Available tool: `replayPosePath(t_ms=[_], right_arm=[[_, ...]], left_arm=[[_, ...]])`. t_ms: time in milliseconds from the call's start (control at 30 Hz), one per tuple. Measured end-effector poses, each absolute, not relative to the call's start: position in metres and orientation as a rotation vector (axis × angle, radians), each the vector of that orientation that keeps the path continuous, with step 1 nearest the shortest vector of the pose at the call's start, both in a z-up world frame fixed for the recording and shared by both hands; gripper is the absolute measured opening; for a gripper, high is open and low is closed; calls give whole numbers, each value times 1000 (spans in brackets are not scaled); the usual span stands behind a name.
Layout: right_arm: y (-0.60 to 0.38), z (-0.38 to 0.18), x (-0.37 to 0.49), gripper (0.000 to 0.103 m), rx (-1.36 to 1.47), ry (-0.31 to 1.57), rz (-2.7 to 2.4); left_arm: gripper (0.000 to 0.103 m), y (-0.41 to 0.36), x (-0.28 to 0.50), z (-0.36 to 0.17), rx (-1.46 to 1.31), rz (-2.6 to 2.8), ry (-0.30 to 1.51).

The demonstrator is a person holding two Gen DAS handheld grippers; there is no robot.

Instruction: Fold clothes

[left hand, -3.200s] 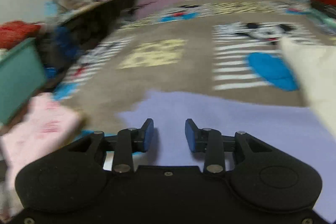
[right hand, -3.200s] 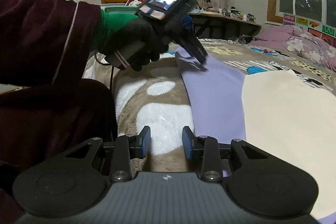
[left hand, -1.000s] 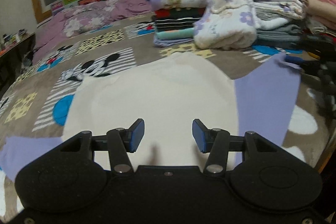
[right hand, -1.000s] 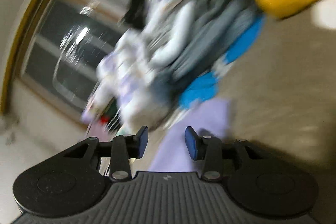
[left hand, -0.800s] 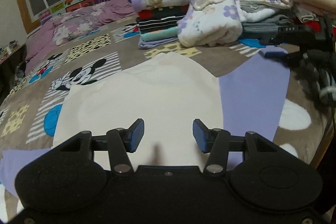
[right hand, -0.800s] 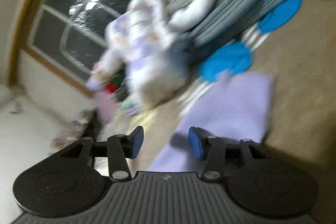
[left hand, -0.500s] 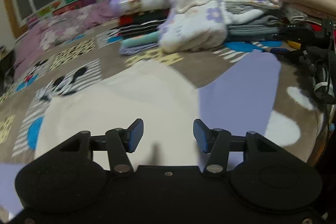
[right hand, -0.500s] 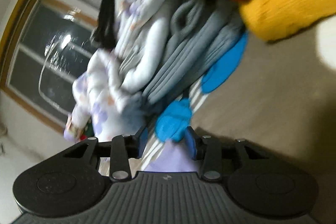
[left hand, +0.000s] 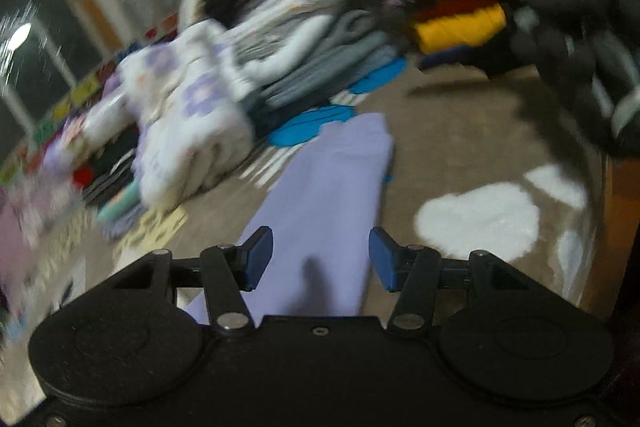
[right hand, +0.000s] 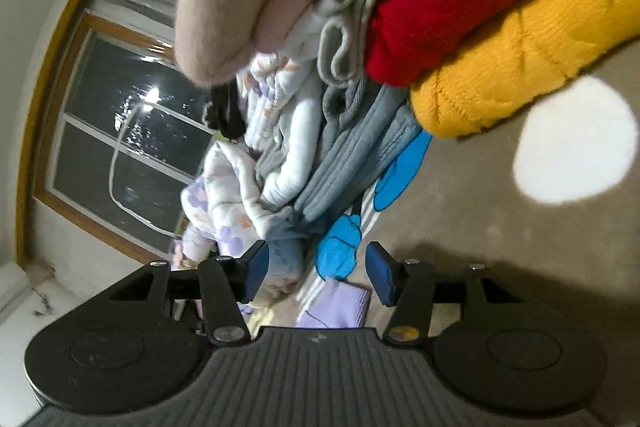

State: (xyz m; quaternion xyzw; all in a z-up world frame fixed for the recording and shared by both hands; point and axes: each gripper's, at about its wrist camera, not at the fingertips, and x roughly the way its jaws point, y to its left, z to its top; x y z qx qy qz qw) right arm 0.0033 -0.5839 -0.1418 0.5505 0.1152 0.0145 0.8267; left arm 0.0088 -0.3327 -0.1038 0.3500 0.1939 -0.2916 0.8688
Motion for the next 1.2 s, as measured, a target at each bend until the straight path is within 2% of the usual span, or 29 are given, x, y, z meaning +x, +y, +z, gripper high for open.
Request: replayPosePath(t_ms=[233, 433, 533, 667, 767, 967, 1200], right_arm=[[-603, -145, -15, 56, 1274, 166, 106], [-610, -153, -16, 57, 1334, 137, 148], [-611, -154, -17, 57, 1362, 109, 170], [-613, -157, -17, 57, 1391, 81, 182], [-615, -159, -19, 57, 1413, 52, 187], [-617, -161, -22, 58, 1435, 3, 188], [-600, -146, -17, 62, 1332, 26, 227]], left_arm=[[53, -383, 7, -141, 984, -505, 322], [52, -416, 24, -149, 1125, -425, 264], [44, -432, 36, -156, 1184, -392, 250], [30, -446, 50, -163, 1222, -363, 260], [7, -450, 58, -162, 1210, -363, 293], [6, -422, 78, -107, 896, -423, 432], [6, -320, 103, -6, 353, -532, 487]])
